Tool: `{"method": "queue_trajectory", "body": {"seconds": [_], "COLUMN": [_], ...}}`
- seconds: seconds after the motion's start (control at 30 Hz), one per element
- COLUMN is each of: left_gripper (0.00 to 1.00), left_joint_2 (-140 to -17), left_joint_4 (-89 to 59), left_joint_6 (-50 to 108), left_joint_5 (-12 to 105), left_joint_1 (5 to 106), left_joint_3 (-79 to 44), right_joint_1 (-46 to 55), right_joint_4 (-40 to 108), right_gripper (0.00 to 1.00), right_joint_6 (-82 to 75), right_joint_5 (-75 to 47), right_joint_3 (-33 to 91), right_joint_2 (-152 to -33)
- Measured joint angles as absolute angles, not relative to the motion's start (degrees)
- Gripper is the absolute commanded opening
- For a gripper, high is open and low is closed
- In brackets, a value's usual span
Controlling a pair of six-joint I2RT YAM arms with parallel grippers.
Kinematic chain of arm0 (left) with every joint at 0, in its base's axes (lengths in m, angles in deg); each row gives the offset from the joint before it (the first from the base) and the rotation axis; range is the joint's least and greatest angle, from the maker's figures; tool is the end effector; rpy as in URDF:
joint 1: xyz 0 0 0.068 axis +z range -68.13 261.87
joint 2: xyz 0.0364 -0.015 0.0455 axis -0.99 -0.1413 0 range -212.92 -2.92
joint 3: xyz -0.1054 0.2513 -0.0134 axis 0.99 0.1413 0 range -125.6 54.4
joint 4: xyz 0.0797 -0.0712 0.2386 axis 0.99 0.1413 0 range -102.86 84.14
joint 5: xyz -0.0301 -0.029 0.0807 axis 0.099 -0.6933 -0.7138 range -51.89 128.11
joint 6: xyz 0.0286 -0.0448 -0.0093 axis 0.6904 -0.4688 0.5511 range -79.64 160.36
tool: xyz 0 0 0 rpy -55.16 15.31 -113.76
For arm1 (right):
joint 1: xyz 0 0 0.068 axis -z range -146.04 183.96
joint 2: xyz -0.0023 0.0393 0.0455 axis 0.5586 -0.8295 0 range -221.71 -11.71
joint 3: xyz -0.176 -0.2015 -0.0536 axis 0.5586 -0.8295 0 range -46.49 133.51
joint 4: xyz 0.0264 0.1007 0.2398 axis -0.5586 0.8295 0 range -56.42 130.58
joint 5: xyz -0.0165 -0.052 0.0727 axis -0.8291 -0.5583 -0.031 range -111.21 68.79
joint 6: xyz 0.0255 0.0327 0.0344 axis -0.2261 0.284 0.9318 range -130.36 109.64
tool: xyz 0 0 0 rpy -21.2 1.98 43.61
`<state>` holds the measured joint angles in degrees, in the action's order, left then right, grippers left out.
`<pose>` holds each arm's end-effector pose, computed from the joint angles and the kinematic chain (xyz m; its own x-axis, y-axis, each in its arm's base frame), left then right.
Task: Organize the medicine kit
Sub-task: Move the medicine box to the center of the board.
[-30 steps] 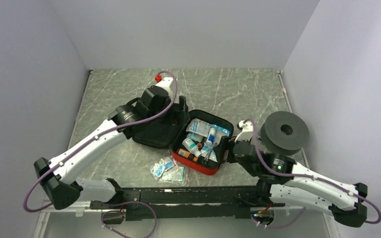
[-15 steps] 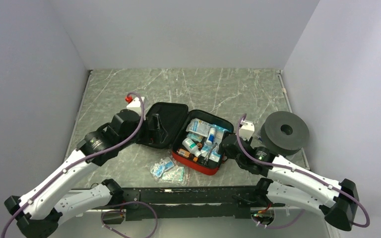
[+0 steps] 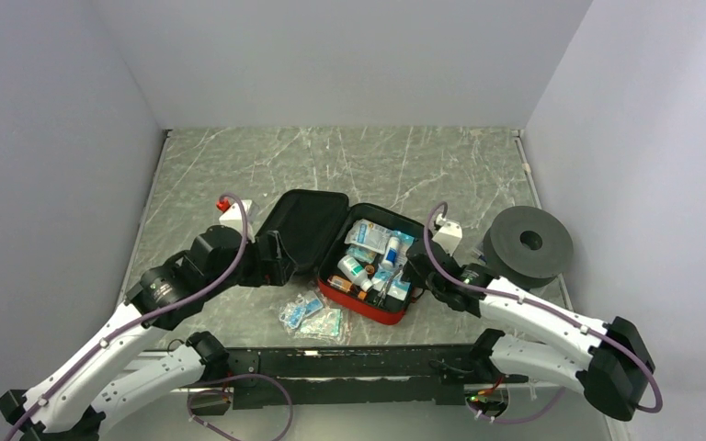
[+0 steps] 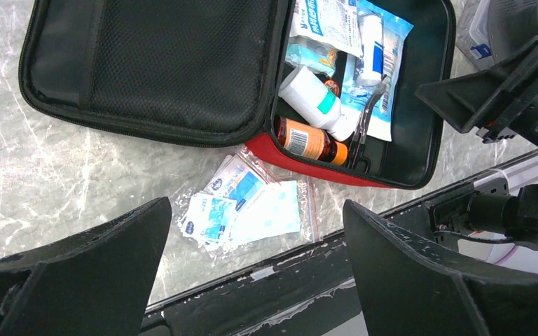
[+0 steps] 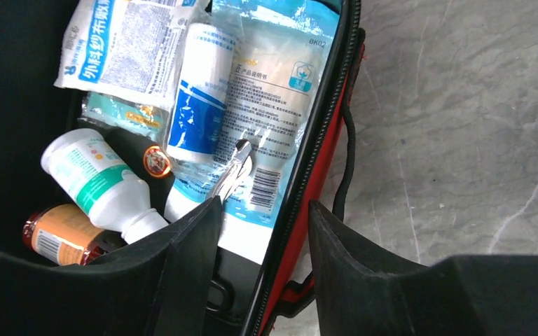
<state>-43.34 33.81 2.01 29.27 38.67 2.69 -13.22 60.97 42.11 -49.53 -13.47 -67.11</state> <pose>0.1032 -0.0894 0.3283 -0.6940 -0.1891 -0.6947 0.1971 0.8781 -0.4359 0.1399 0.1260 0.2126 -0.6631 0.3115 -0.6806 0.1450 0.9455 0.2915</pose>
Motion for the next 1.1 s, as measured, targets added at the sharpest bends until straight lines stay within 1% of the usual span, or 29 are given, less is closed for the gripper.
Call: {"method": "queue_trajectory", "body": {"seconds": [0.07, 0.1, 0.17, 0.2, 0.3, 0.37, 0.53, 0.7, 0.87, 1.1], "left_gripper": [0.99, 0.99, 0.99, 0.99, 0.99, 0.98, 0.99, 0.99, 0.99, 0.99], "left_joint_2": [-42.8, -42.5, -42.0, -41.6, -40.8, -40.1, -39.1, -37.7, -36.2, -35.3], "left_joint_4": [34.2, 34.4, 34.8, 35.1, 35.5, 35.5, 36.7, 38.5, 39.4, 40.5], "left_joint_6": [2.0, 2.0, 2.0, 2.0, 2.0, 2.1, 2.2, 2.2, 2.3, 2.7], "left_joint_5": [29.2, 29.2, 29.2, 29.2, 29.2, 29.2, 28.6, 27.6, 26.6, 26.2], "left_joint_1": [38.7, 38.7, 38.8, 38.8, 38.8, 38.8, 38.9, 38.9, 38.9, 39.0], "left_joint_3": [2.7, 2.8, 2.8, 2.8, 2.8, 2.9, 3.5, 4.0, 4.0, 4.5], "right_joint_1": [-13.2, -13.1, -12.8, -12.7, -11.7, -10.6, -6.4, -0.5, 6.9, 12.1], "right_joint_4": [60.4, 60.3, 59.9, 59.8, 60.0, 59.9, 57.5, 55.5, 52.8, 50.1], "right_gripper": [0.5, 0.47, 0.36, 0.28, 0.09, 0.0, 0.0, 0.0, 0.0, 0.0], "right_joint_6": [42.0, 41.9, 41.7, 41.5, 40.3, 40.1, 35.8, 28.2, 21.2, 11.7], "right_joint_5": [-49.1, -49.0, -49.0, -48.9, -48.9, -48.6, -47.0, -41.0, -34.6, -29.4], "right_joint_3": [-13.5, -13.4, -13.4, -13.4, -13.3, -12.8, -10.8, -7.9, -2.2, 8.2], "right_joint_2": [-68.7, -69.4, -70.3, -70.6, -71.6, -72.4, -76.2, -80.2, -87.9, -99.8]}}
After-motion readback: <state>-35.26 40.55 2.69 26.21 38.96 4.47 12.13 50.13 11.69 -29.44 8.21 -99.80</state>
